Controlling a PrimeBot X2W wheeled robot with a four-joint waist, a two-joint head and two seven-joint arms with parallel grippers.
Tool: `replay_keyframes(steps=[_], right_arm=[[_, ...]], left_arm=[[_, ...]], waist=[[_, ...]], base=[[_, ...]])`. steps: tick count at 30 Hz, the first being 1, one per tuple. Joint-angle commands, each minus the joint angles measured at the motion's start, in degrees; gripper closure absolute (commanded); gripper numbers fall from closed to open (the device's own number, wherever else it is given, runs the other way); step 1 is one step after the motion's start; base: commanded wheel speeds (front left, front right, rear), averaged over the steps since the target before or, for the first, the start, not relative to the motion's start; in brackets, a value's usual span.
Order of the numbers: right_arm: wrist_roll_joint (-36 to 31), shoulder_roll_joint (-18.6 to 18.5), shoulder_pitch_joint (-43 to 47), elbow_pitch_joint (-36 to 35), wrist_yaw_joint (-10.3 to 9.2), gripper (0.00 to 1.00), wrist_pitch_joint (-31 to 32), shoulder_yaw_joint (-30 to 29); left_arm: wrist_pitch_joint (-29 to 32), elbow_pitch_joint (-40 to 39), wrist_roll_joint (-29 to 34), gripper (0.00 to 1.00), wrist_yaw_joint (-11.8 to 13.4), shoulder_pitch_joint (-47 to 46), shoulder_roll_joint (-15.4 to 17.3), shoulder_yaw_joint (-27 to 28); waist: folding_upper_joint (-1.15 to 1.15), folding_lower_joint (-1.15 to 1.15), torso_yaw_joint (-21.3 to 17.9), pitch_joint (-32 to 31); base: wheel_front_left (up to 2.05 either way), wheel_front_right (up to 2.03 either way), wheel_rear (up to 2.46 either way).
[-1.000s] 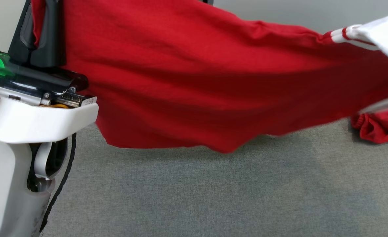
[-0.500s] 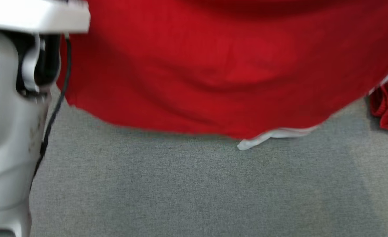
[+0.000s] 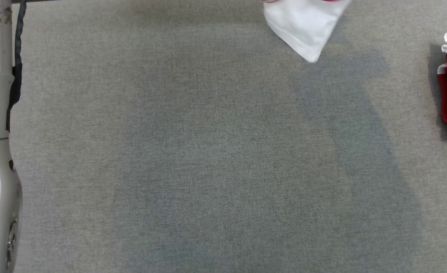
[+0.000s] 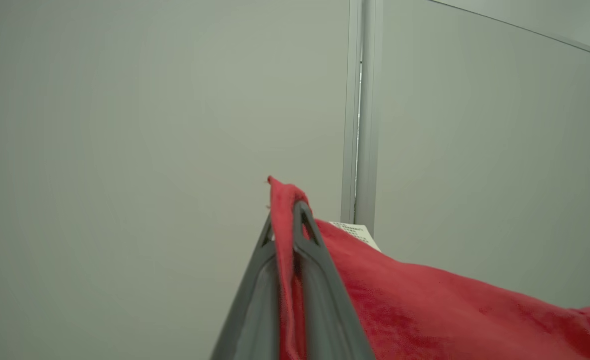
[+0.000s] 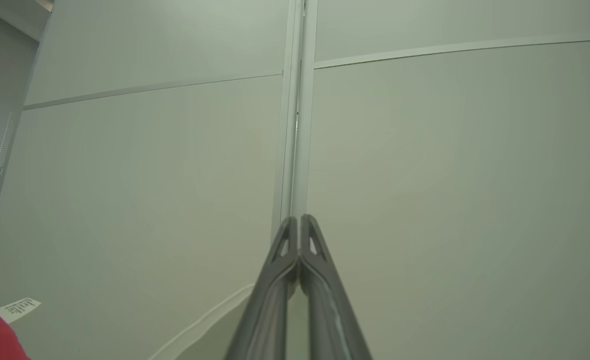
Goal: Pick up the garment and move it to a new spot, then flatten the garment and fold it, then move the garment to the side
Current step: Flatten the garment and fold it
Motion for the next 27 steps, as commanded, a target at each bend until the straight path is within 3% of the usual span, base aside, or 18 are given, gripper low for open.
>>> replay_keyframes(steps=[1,6,12,22,27], right_arm=[[1.33,0.83,-0.05,2.26,0.00,1.00,-0.88,1.57],[5.84,1.65,5.07,7.05,0.00,1.00,-3.30,7.93],[12.21,1.07,21.47,5.54,0.00,1.00,-5.51,9.37],[10.24,4.26,54.95,-9.95,0.00,1.00,-5.53,-2.76],[7.58,6.45,68.29,-16.58,0.00,1.00,-5.55,-7.48]], left_arm=[[-0.11,1.42,0.93,1.00,-0.74,0.05,-0.32,0.40],[-0.09,4.94,1.54,1.00,-2.73,6.08,-1.37,2.93],[-0.11,3.92,1.89,1.00,-3.74,19.73,-4.25,8.64],[-0.11,-7.49,5.31,1.00,-4.79,42.12,-7.71,13.51],[-0.12,-13.88,6.02,1.00,-4.70,51.72,-7.99,11.99]], waist=[[0.00,0.00,-0.28,0.89],[0.00,0.00,-1.03,3.66],[0.00,0.00,-1.19,5.07],[0.00,0.00,-1.46,4.79],[0.00,0.00,-1.94,1.92]], base=[[0.00,0.00,0.00],[0.00,0.00,0.00],[0.00,0.00,0.00],[0.00,0.00,0.00],[0.00,0.00,0.00]])
